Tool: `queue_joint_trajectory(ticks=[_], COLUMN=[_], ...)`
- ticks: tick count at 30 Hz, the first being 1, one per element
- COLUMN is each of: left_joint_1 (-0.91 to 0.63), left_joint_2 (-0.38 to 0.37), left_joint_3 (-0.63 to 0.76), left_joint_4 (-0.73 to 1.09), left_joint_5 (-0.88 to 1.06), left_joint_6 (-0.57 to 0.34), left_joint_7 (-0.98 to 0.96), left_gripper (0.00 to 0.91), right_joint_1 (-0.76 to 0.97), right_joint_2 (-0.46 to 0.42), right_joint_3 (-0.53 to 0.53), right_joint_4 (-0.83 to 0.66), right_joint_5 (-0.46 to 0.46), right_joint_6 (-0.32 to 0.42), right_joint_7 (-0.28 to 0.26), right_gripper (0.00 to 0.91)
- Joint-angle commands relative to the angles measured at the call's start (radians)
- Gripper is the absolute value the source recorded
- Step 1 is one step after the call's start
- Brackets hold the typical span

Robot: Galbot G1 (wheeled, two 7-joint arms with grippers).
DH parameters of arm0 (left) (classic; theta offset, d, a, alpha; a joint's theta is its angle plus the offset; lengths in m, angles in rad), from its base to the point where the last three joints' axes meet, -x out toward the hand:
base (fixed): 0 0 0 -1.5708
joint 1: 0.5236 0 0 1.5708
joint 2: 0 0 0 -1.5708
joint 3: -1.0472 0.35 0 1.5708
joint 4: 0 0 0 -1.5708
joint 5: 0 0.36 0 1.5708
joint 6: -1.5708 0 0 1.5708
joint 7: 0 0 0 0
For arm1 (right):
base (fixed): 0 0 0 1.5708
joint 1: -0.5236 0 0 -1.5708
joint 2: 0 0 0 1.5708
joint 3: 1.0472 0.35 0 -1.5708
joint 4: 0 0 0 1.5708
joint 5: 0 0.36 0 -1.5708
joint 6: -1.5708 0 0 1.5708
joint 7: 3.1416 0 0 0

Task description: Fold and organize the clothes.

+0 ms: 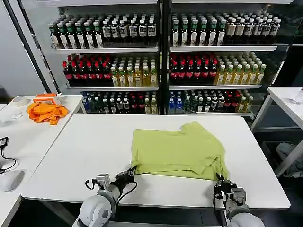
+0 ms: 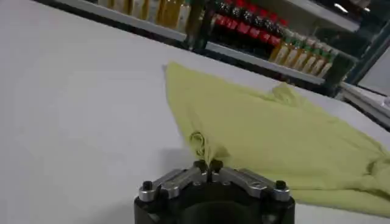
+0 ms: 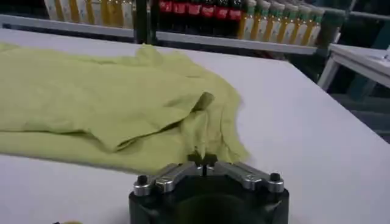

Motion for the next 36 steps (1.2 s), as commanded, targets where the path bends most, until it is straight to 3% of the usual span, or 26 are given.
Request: queue_joint_trajectory(ticks=[1,12,13,14,15,16,26,36], left_joint_1=[0.152,0.395,0.411,0.424,0.427,0.436,0.409,0.197], left_joint_2=[0.024,0.052,0.052,0.053,0.053,0.053,0.107,0.191], left_joint_3=[-0.053,-0.119,-0.121,-0.124,-0.124,-0.127,-0.202,-0.188], left_joint_4=[-0.155,-0.364,-0.376,-0.387,-0.388,-0.394,-0.446,-0.307], left_joint_5=[-0.060,-0.047,-0.042,-0.036,-0.033,-0.030,-0.008,-0.028], left_joint_6=[0.014,0.027,0.027,0.029,0.031,0.035,0.064,0.063], left_joint_7=[-0.012,-0.035,-0.035,-0.035,-0.035,-0.034,-0.041,-0.048], left_gripper=[0.020,0.020,0.020,0.091,0.756,0.907,0.907,0.907], right_joint_1=[-0.100,-0.264,-0.271,-0.292,-0.298,-0.304,-0.252,-0.068], right_joint_2=[-0.020,-0.052,-0.053,-0.057,-0.059,-0.061,-0.069,-0.091], right_joint_3=[0.021,0.059,0.061,0.064,0.065,0.064,0.099,0.069], right_joint_4=[0.101,0.222,0.229,0.242,0.245,0.247,0.277,0.214], right_joint_5=[0.002,-0.036,-0.037,-0.053,-0.064,-0.085,-0.075,-0.028], right_joint_6=[-0.001,-0.016,-0.020,-0.021,-0.021,-0.022,-0.017,-0.016], right_joint_7=[-0.001,-0.018,-0.019,-0.027,-0.032,-0.038,-0.028,-0.004], right_gripper=[0.000,0.000,0.504,0.796,0.907,0.907,0.907,0.907])
